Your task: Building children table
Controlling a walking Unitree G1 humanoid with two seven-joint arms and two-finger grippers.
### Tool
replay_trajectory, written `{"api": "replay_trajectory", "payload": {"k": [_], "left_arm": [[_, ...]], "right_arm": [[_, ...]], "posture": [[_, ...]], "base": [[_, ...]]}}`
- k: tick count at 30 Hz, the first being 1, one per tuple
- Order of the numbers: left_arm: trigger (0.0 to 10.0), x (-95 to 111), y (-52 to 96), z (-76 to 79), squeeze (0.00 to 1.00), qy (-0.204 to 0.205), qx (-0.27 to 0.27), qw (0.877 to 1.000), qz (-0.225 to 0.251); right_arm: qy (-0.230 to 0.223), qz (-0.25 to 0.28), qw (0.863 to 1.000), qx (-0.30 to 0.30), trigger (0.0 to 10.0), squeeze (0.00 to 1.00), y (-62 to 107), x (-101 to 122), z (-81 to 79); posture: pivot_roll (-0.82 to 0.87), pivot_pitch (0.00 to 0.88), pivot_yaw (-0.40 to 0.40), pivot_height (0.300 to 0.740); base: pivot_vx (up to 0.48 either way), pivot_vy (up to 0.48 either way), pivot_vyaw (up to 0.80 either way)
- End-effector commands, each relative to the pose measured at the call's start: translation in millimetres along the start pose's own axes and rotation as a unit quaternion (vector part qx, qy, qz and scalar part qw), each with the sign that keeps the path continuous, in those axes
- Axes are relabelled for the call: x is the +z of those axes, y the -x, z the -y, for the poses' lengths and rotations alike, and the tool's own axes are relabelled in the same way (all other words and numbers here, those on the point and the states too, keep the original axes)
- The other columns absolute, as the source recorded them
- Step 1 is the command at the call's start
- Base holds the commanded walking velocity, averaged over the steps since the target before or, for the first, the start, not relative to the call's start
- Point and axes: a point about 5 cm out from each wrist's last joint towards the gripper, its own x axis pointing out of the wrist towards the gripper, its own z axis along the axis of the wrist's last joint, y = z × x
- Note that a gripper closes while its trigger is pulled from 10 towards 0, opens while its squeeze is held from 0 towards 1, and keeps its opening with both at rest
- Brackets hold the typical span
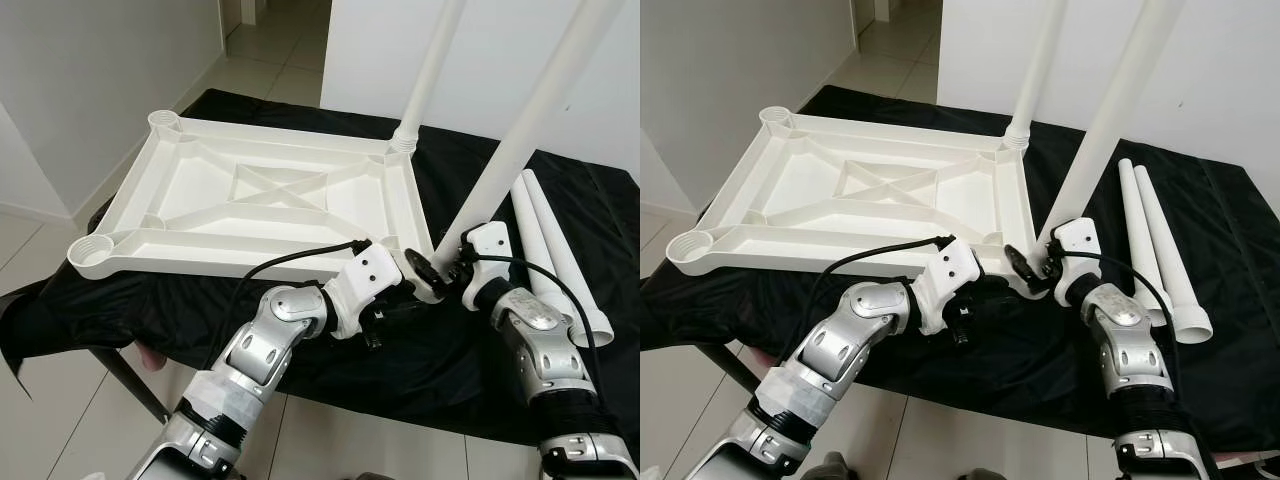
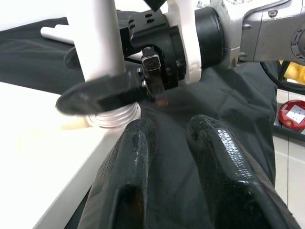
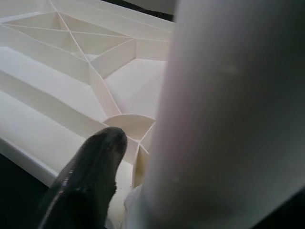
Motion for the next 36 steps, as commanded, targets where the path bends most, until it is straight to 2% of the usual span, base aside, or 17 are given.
{"api": "replay_trajectory", "payload": {"k": [1,9,11,12,14,15,18,20,22,23,25,26,28,30,33,35,36], "left_arm": [[10.0,0.6,1.1,-4.2,0.00,-0.004,0.031,0.999,-0.006],[10.0,1.9,2.1,-5.5,0.00,-0.001,0.033,0.999,-0.005],[10.0,2.3,2.1,-5.5,0.00,-0.001,0.033,0.999,-0.005],[10.0,2.3,2.0,-5.6,0.00,0.000,0.034,0.999,-0.005],[10.0,2.3,2.0,-5.6,0.00,0.000,0.034,0.999,-0.005],[10.0,2.3,2.1,-5.6,0.00,0.000,0.034,0.999,-0.005],[10.0,2.1,2.3,-5.4,0.00,0.001,0.034,0.999,-0.004],[10.0,1.7,2.4,-4.8,0.00,0.002,0.034,0.999,-0.004],[10.0,1.7,2.4,-4.8,0.00,0.002,0.034,0.999,-0.004],[10.0,1.6,2.4,-4.5,0.00,0.003,0.035,0.999,-0.004],[10.0,1.2,1.5,-4.1,0.00,0.005,0.036,0.999,-0.002],[10.0,1.2,1.5,-4.1,0.00,0.005,0.036,0.999,-0.002],[10.0,1.3,1.2,-4.0,0.00,0.006,0.036,0.999,-0.002],[10.0,1.3,0.7,-3.7,0.00,0.007,0.035,0.999,0.000],[10.0,1.3,0.7,-3.7,0.00,0.007,0.035,0.999,0.000],[10.0,1.3,0.7,-3.3,0.00,0.008,0.035,0.999,0.002],[10.0,1.4,0.6,-3.3,0.00,0.009,0.035,0.999,0.002]], "right_arm": [[-0.018,-0.025,0.999,0.009,0.0,0.00,1.9,-11.9,-2.8],[-0.057,-0.020,0.998,0.002,0.0,0.00,5.6,-18.7,0.3],[-0.061,-0.016,0.998,-0.018,0.0,0.00,4.4,-18.8,0.5],[-0.064,-0.012,0.997,-0.036,6.0,0.00,3.1,-18.0,0.8],[-0.064,-0.012,0.997,-0.036,6.0,0.00,3.1,-18.0,0.8],[-0.073,-0.008,0.996,-0.048,10.0,0.00,1.3,-17.2,0.4],[-0.076,-0.006,0.995,-0.064,10.0,0.00,-1.2,-15.7,-1.2],[-0.081,-0.010,0.989,-0.125,10.0,0.00,-7.9,-13.1,-6.1],[-0.081,-0.010,0.989,-0.125,10.0,0.00,-7.9,-13.1,-6.1],[-0.082,-0.013,0.985,-0.152,10.0,0.00,-10.1,-12.1,-8.2],[-0.114,-0.014,0.964,-0.239,10.0,0.00,-16.7,-8.4,-20.5],[-0.114,-0.014,0.964,-0.239,10.0,0.00,-16.7,-8.4,-20.5],[-0.122,-0.014,0.956,-0.267,10.0,0.00,-18.1,-6.8,-25.1],[-0.141,0.000,0.929,-0.344,10.0,0.00,-17.8,-2.4,-36.7],[-0.141,0.000,0.929,-0.344,10.0,0.00,-17.8,-2.4,-36.7],[-0.156,0.008,0.917,-0.367,10.0,0.00,-20.4,1.5,-51.2],[-0.160,0.012,0.919,-0.359,10.0,0.00,-23.2,4.5,-56.8]], "posture": [[0.07,0.000,-0.064,0.740],[0.07,0.000,-0.061,0.740],[0.07,0.000,-0.063,0.740],[0.07,0.000,-0.064,0.740],[0.07,0.000,-0.064,0.740],[0.07,0.000,-0.065,0.740],[0.06,0.000,-0.066,0.740],[0.06,0.000,-0.070,0.740],[0.06,0.000,-0.070,0.740],[0.06,0.000,-0.070,0.740],[0.05,0.000,-0.072,0.740],[0.05,0.000,-0.072,0.740],[0.05,0.000,-0.072,0.740],[0.05,0.000,-0.072,0.740],[0.05,0.000,-0.072,0.740],[0.05,0.000,-0.069,0.740],[0.05,0.000,-0.069,0.740]], "base": [[0.000,0.000,0.00],[0.000,0.000,0.00],[0.000,0.000,0.00],[0.000,0.000,0.00],[0.000,0.000,0.00],[0.000,0.000,0.00],[0.000,0.000,0.00],[0.000,0.000,0.00],[0.000,0.000,0.00],[0.000,0.000,0.00],[0.000,0.000,0.00],[0.000,0.000,0.00],[0.000,0.000,0.00],[0.000,0.000,0.00],[0.000,0.000,0.00],[0.000,0.000,0.00],[0.000,0.000,0.00]]}}
